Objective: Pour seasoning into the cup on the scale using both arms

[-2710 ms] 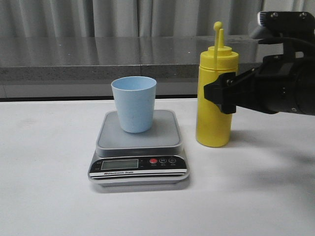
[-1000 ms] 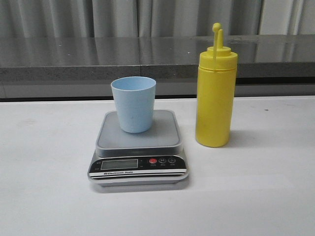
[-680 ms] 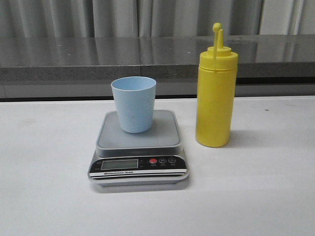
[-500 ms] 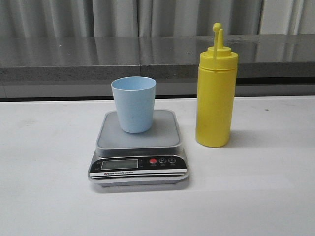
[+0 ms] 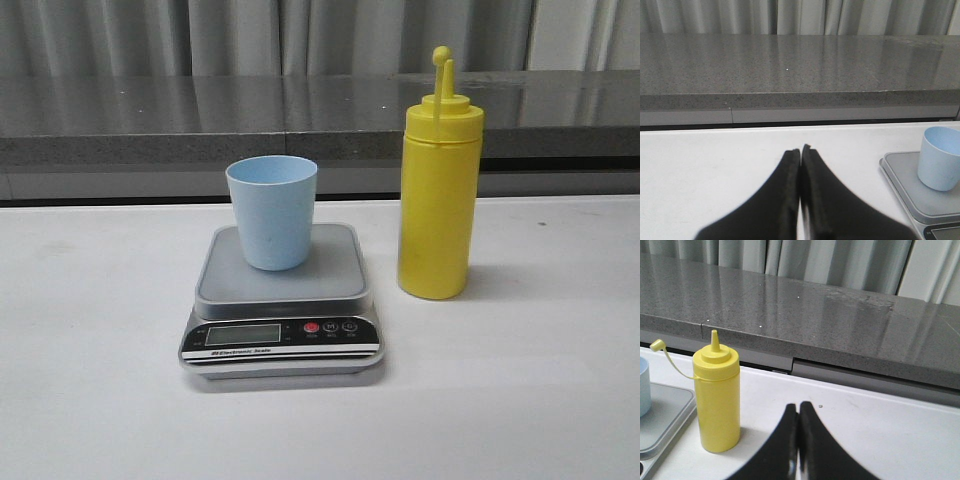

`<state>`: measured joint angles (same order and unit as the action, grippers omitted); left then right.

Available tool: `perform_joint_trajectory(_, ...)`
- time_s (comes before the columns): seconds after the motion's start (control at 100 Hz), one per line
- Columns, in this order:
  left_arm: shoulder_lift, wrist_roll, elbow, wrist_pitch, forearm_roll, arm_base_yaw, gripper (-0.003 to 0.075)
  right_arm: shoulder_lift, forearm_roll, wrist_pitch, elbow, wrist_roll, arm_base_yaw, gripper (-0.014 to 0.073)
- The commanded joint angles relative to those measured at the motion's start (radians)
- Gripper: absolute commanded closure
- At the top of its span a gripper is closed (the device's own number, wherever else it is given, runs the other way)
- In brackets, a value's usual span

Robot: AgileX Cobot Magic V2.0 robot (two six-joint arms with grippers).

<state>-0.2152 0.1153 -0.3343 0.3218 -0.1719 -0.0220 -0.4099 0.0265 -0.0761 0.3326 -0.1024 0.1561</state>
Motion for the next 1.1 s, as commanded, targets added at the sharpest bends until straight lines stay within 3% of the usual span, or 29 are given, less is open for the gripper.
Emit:
perform_joint_trajectory(0.0, -0.010, -0.008, -0.027, -0.071, -0.013, -0.001, 0.0740, -0.001, -0.012, 0.076, 0.030, 0.004, -0.005, 0.0662)
perform_joint_trajectory(0.28, -0.010, -0.008, -0.027, -0.071, -0.013, -0.001, 0.0740, 0.027, -0.013, 0.082, -0.013, 0.006, -0.006, 0.0662)
perform_joint_trajectory(0.8, -0.010, -0.008, -0.027, -0.071, -0.013, -0.001, 0.0740, 0.426, -0.068, 0.076, -0.261, 0.102, -0.008, 0.0662)
perform_joint_trajectory(1.09, -0.010, -0.008, -0.027, -0.071, -0.013, -0.001, 0.0740, 0.441, -0.096, 0.082, -0.318, 0.173, -0.079, 0.0662)
